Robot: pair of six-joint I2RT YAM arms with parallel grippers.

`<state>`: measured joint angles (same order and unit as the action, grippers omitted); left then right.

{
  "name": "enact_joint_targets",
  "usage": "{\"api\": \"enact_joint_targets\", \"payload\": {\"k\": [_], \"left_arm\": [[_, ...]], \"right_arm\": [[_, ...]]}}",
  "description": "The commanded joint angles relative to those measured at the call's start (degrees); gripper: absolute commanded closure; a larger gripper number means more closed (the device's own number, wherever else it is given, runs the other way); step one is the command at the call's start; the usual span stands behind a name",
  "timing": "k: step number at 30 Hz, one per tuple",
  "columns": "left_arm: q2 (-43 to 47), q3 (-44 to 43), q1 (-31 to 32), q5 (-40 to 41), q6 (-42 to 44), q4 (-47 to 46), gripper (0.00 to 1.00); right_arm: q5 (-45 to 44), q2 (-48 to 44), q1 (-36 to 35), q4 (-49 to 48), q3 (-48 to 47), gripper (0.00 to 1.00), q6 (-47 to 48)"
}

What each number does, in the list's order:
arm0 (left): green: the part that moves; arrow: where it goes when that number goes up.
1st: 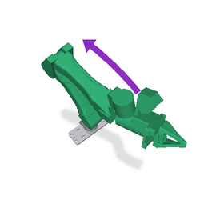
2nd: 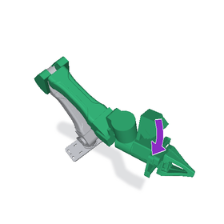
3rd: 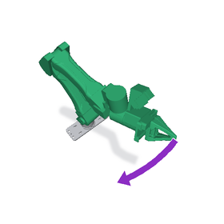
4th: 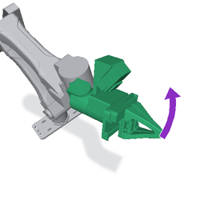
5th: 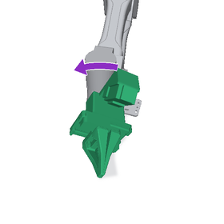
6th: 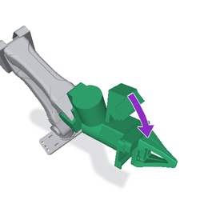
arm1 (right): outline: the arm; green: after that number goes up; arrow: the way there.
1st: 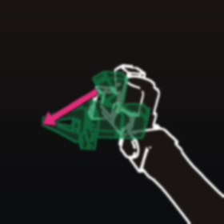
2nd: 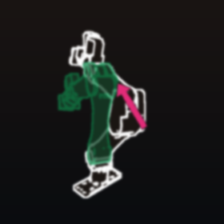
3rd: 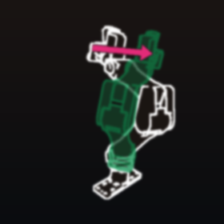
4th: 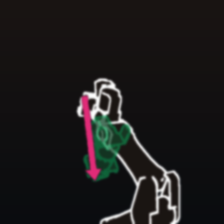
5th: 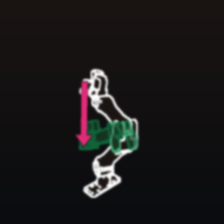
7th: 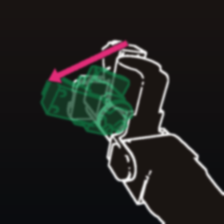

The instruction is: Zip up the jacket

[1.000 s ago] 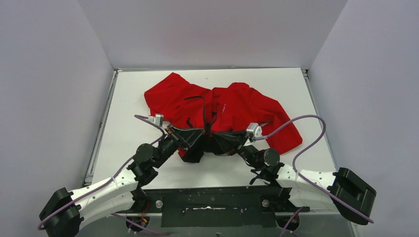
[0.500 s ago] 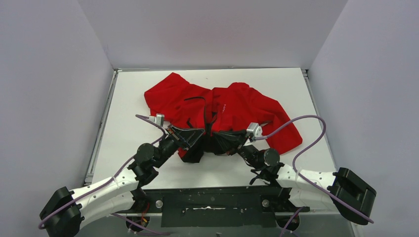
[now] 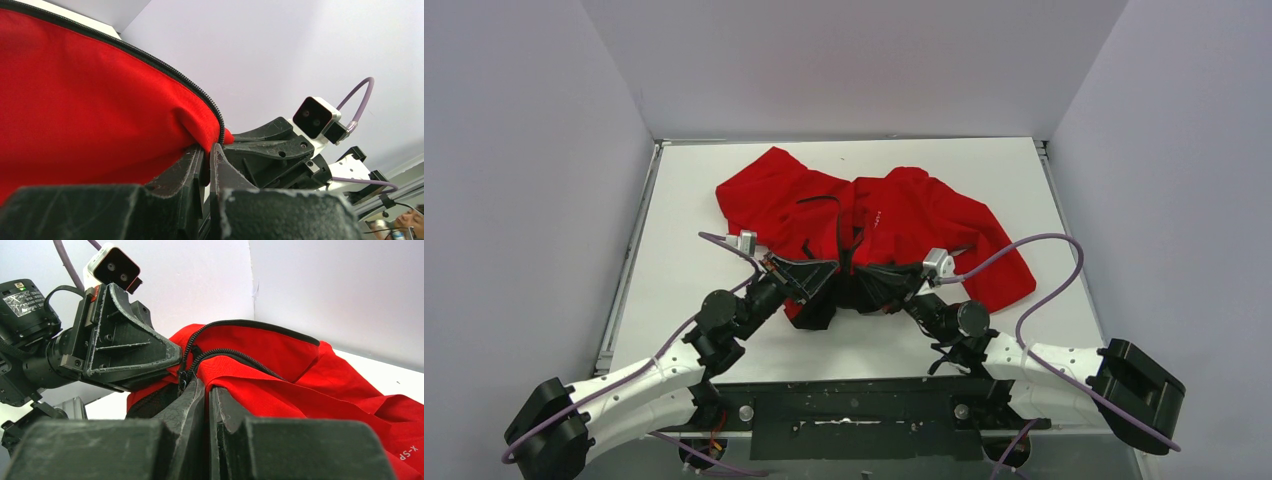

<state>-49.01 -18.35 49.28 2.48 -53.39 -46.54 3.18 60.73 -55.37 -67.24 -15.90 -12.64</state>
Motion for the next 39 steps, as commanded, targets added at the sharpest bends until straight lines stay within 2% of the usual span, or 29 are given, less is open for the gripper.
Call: {"api": "enact_joint_targets", "payload": {"k": [1, 10, 39], "left_arm": [[-0.1, -1.3, -0.3, -1.0, 0.1, -5.0, 1.0], [-0.4, -1.3, -0.3, -0.6, 0.2, -4.8, 1.0], [0.5, -1.1, -0.3, 2.4, 1.6, 1.5, 1.0]], "right_arm": [[-1.9, 0.0, -0.9, -6.8, -3.2, 1.0, 1.9], [-3.0, 0.1, -1.8, -6.5, -3.8, 1.0, 3.1], [-16.7, 2.2, -7.4, -7.1, -8.6, 1.0, 5.4]]}}
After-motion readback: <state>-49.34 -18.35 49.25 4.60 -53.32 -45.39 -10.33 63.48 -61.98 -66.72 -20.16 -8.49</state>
